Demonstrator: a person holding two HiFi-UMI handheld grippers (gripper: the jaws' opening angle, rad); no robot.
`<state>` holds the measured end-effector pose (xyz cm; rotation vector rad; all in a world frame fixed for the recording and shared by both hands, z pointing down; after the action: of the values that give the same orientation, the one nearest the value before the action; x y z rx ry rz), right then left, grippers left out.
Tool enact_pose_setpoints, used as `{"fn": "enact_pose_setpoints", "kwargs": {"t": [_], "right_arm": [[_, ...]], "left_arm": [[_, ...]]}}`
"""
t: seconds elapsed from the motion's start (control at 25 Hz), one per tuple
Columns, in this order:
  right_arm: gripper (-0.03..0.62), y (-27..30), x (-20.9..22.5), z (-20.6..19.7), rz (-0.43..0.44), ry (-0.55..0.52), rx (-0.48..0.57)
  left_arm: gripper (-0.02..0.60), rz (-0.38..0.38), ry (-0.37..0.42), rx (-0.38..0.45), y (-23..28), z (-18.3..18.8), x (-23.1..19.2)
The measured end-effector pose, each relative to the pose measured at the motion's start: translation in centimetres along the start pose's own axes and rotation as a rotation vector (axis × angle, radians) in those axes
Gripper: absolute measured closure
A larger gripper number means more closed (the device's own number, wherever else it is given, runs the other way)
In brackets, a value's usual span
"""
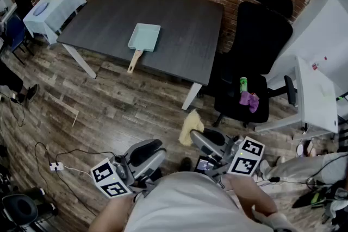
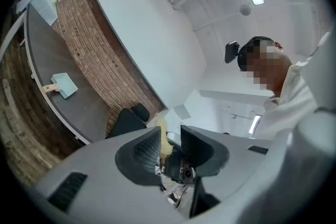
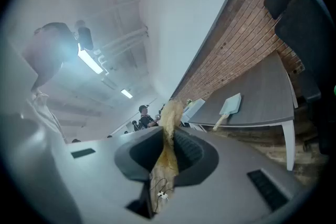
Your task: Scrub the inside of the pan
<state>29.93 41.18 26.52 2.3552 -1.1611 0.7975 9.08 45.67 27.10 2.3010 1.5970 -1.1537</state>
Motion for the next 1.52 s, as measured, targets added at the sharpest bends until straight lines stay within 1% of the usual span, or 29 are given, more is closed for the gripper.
{"fn": "enact_pose_setpoints", "kwargs": {"t": [0.52, 0.76, 0.96, 1.08, 1.36, 1.52], "right_arm": [[0.539, 1.0, -0.7, -0.9, -0.015, -0.013, -0.009], [0.539, 1.4, -1.1, -1.1, -0.065, -0.039, -0.004], [0.539, 2.2, -1.8, -2.0, -0.104, -0.066, -0.018], [0.539, 2.9, -2.3, -2.5, -0.123, -0.089, -0.029], [0.539, 4.8, -3.1, -2.2, -0.163, -0.118, 0.008], [0.54, 5.9, -3.8, -2.0, -0.163, -0.122, 0.032]], "left_arm": [[0.465, -0.005, -0.018, 0.014, -1.4, 0.1, -0.4], [0.465, -0.005, -0.027, 0.023, -2.5, 0.7, -0.7], [0.465, 0.006, -0.001, 0.015, -4.4, 1.4, -1.0], [0.465, 0.011, 0.0, 0.012, -5.5, 1.7, -1.2], [0.465, 0.015, -0.013, -0.004, -8.0, 2.5, -2.0], [0.465, 0.016, -0.014, -0.012, -9.6, 3.3, -2.4]]}}
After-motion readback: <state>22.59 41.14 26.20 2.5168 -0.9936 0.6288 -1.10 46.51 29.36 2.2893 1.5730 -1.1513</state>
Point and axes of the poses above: the fingertips, and each gripper's own axes: y forward along the fingers, x to its right, z out of its top, the point moved 7 cm from there along -y, backward along the fingers, and after that the axes turned 7 degrees about -z, right-handed, at the moved point
